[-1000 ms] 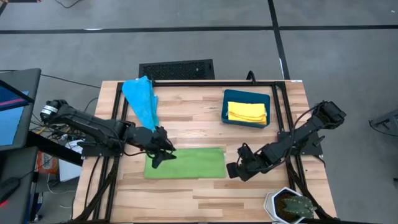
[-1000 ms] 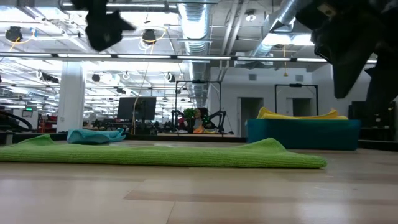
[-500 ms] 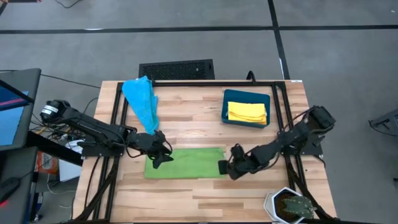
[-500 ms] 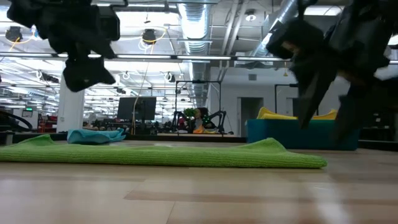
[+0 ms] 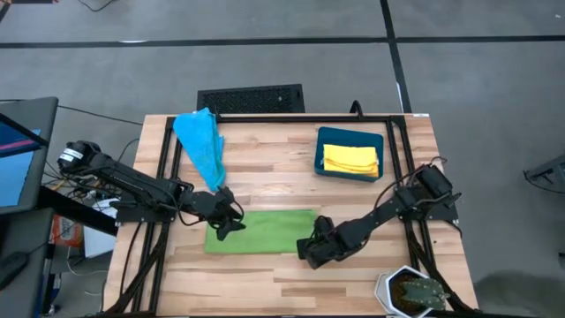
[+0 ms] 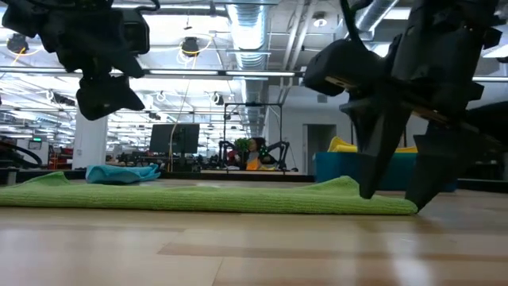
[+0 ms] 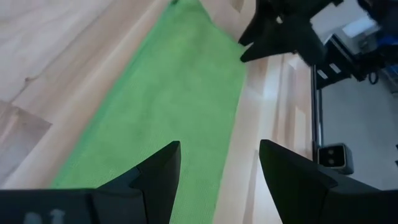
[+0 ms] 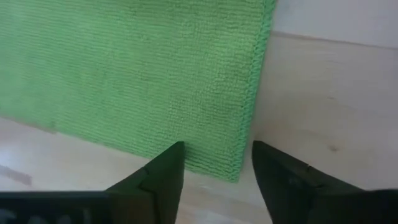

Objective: Fold microfiber towels
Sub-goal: Fold the green microfiber cloth

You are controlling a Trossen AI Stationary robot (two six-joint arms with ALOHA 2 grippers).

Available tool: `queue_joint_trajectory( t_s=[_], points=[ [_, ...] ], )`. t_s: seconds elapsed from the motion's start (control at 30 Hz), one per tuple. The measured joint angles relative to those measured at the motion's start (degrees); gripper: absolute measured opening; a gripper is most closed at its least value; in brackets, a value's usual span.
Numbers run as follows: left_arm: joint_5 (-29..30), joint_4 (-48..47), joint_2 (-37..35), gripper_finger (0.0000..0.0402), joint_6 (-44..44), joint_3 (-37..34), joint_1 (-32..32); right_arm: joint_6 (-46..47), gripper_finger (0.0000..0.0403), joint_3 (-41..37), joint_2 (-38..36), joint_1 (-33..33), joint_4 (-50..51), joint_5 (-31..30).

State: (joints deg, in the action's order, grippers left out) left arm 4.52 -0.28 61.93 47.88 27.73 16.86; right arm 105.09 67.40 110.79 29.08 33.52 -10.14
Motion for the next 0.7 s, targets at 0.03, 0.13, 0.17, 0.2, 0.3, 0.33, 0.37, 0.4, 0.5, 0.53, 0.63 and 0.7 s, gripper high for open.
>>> queue_joint_trajectory(
  t_s=[0.03,0.13,0.17,0.2,0.3,0.33,0.37,0.4,0.5,0.53,0.63,0.7],
  points=[
    [0.6,0.0,0.0,0.0213,0.0,0.0,0.0,0.0,0.0211,0.5,0.3,-0.2,0.9,0.2],
    [3.0,0.0,0.0,0.0213,0.0,0.0,0.0,-0.1,0.0179,0.9,0.2,-0.6,2.3,0.9],
    [3.8,0.0,0.0,0.0213,0.0,0.0,0.0,-0.1,0.0165,0.9,0.2,-0.7,2.5,1.2],
    [4.3,0.1,0.0,0.0213,0.0,0.0,0.0,-0.1,0.0151,0.8,0.2,-0.7,2.7,1.4],
    [4.8,0.6,0.0,0.0213,0.3,0.0,0.0,-0.3,0.0106,0.8,0.2,-0.7,3.3,1.4],
    [4.4,1.0,-0.1,0.0213,0.4,0.0,0.0,-0.3,0.0091,0.8,0.2,-0.7,3.4,1.4],
    [3.4,1.2,-0.4,0.0213,0.7,0.0,-0.2,-0.3,0.0076,0.8,0.2,-0.7,3.7,1.4],
    [2.5,1.3,-0.7,0.0213,0.9,0.2,-0.4,-0.4,0.0062,0.8,0.2,-0.7,4.0,1.4],
    [-0.9,1.1,-1.8,0.0213,0.9,1.2,-1.2,-0.9,0.0023,0.8,0.2,-0.7,4.6,1.4],
    [-1.4,0.9,-2.2,0.0213,0.9,1.6,-1.3,-1.2,0.0014,0.8,0.2,-0.7,4.7,1.3],
    [-1.3,0.4,-3.0,0.0213,0.9,2.4,-1.3,-2.2,0.0013,0.8,-0.2,-0.7,4.8,1.3],
    [-1.2,-0.6,-3.3,0.0213,0.9,2.6,-1.0,-2.3,0.0018,0.7,-0.6,-0.8,5.1,1.2]
  ],
)
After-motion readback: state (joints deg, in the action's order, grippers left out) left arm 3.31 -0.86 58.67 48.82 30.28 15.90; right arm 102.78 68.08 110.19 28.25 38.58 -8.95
